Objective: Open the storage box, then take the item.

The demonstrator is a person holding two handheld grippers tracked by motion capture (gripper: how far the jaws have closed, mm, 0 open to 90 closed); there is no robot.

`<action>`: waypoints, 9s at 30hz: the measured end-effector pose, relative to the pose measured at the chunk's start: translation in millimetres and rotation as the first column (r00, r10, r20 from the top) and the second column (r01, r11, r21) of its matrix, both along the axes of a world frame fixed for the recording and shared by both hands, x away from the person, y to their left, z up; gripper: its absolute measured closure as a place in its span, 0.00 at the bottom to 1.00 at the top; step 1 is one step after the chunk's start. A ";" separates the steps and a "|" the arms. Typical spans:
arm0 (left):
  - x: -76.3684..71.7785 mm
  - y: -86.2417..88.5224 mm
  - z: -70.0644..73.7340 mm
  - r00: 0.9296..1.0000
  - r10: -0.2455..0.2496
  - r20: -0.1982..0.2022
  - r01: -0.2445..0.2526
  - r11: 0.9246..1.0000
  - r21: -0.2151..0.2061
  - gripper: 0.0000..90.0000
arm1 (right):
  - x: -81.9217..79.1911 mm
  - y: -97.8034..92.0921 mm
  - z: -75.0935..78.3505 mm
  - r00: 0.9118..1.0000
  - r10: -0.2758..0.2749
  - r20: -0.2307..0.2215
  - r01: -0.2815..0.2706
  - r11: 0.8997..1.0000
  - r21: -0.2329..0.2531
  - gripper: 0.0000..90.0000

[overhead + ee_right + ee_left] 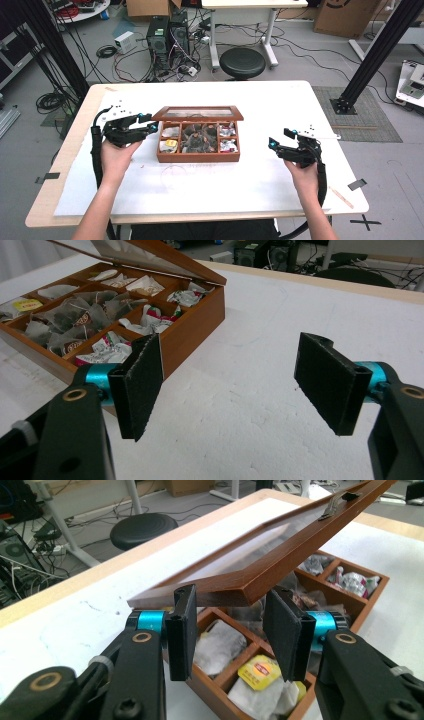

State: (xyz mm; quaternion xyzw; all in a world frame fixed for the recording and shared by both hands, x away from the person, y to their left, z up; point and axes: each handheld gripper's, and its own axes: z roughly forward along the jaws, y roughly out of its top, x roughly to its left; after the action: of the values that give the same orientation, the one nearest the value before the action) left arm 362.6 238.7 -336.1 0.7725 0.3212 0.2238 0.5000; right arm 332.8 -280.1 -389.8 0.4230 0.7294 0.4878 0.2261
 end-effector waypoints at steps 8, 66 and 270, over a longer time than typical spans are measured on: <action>7.9 0.6 6.0 1.000 0.011 0.003 -0.011 0.999 -0.046 0.63 | -0.1 -0.8 0.4 1.000 -0.003 0.003 0.003 1.000 0.003 0.31; 55.3 -7.3 41.9 0.998 0.055 -0.021 -0.057 0.992 -0.110 0.59 | 3.2 3.9 1.9 1.000 0.010 -0.004 -0.009 0.999 0.040 0.31; 58.5 -12.8 41.1 0.996 0.085 -0.038 -0.087 0.994 -0.065 0.58 | -43.9 237.0 29.2 0.745 0.665 -0.050 -0.662 0.746 0.071 1.00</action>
State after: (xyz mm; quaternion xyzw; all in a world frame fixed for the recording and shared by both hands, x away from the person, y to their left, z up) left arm 421.1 225.9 -295.1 0.7445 0.3702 0.2208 0.5098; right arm 288.9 -43.1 -360.6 0.1588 0.8278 0.5381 0.0012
